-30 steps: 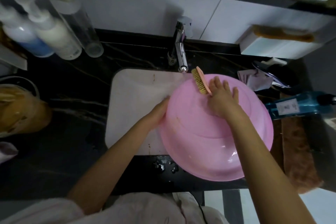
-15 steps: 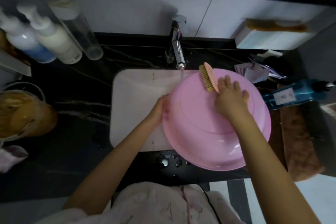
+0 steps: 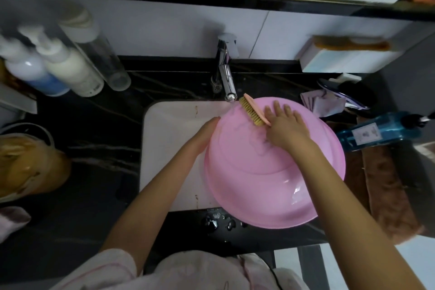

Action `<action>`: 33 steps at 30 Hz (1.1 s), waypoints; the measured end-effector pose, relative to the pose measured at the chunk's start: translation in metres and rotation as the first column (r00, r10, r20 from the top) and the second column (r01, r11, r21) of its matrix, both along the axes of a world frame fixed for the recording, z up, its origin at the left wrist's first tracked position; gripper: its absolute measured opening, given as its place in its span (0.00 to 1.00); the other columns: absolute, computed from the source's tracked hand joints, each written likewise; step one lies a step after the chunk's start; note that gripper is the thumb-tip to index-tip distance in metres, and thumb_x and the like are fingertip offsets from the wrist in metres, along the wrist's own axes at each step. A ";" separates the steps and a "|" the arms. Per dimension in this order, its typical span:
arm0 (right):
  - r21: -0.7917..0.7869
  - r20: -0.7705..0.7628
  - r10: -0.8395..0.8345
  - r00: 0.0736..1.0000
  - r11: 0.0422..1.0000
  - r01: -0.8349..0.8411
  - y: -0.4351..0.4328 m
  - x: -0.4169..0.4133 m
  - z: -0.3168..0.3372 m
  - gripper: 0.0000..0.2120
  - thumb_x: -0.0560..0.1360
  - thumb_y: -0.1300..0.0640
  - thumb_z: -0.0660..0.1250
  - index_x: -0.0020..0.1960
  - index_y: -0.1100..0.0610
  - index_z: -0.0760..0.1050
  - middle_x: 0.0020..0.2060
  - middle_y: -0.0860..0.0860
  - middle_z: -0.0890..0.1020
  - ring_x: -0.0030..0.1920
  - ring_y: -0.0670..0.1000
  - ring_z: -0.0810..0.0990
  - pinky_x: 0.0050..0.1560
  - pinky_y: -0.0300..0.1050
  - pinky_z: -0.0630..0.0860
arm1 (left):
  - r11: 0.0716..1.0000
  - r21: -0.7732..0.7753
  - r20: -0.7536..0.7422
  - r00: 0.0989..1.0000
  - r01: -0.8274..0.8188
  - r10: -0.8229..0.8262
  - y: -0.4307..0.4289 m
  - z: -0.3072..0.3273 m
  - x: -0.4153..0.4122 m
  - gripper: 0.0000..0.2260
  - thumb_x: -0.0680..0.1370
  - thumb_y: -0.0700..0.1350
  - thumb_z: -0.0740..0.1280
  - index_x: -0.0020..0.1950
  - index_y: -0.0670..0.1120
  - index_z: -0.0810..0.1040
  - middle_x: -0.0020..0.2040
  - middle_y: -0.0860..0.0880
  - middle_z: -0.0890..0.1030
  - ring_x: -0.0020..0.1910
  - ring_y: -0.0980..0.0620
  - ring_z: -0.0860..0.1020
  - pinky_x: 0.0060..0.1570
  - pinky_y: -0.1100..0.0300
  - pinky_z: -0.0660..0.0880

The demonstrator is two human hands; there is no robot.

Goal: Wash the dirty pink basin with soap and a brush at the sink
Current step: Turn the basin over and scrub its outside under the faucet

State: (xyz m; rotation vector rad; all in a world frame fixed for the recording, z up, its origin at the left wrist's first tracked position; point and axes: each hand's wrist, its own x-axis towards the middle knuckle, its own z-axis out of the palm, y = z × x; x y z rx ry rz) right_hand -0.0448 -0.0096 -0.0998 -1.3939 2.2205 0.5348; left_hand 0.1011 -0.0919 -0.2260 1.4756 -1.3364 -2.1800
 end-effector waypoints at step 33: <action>-0.096 0.052 -0.042 0.998 0.994 0.047 -0.009 -0.003 -0.014 0.31 0.79 0.61 0.52 0.78 0.56 0.41 0.77 0.53 0.39 0.76 0.56 0.38 0.73 0.52 0.37 | 0.947 0.159 -0.157 0.940 -0.278 0.302 0.008 0.019 -0.004 0.13 0.77 0.45 0.62 0.37 0.52 0.84 0.39 0.56 0.84 0.41 0.59 0.80 0.44 0.63 0.74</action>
